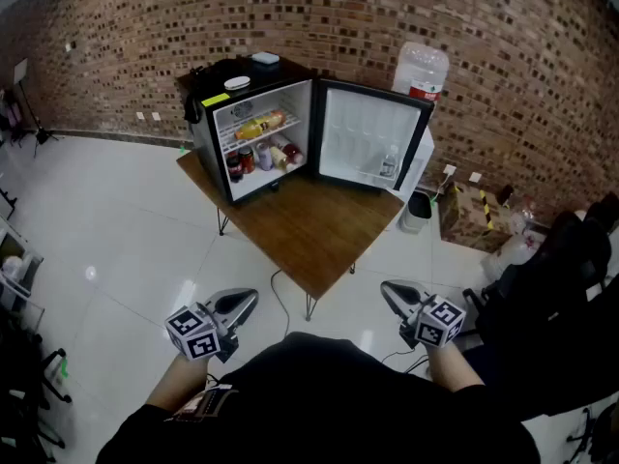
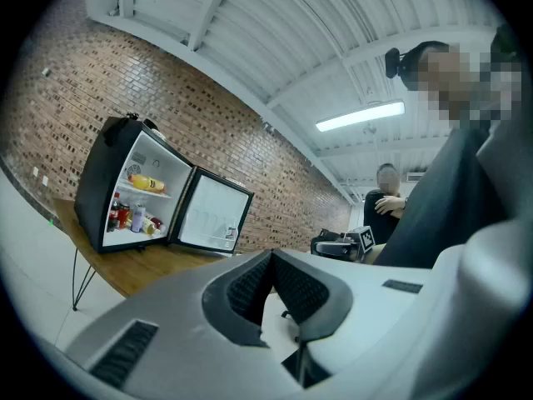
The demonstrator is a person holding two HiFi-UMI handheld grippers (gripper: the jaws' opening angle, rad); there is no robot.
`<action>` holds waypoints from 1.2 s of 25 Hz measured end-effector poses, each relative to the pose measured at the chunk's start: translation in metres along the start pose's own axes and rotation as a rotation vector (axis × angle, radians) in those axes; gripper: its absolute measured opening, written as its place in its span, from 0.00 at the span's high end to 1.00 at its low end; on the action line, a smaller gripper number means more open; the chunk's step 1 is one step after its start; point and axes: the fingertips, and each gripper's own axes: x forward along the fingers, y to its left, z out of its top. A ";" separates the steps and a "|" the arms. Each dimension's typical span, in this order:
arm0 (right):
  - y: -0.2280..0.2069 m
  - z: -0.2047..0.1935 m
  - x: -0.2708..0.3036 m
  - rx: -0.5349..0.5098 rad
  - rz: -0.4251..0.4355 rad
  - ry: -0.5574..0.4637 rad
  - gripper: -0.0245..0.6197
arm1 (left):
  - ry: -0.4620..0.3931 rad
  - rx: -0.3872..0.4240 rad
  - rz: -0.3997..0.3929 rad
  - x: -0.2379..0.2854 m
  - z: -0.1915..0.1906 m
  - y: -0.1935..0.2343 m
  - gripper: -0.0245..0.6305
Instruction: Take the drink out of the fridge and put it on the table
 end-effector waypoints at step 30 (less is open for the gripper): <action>-0.054 0.125 0.373 -0.743 -0.010 0.324 0.65 | 0.008 0.134 0.112 -0.175 0.091 0.132 0.97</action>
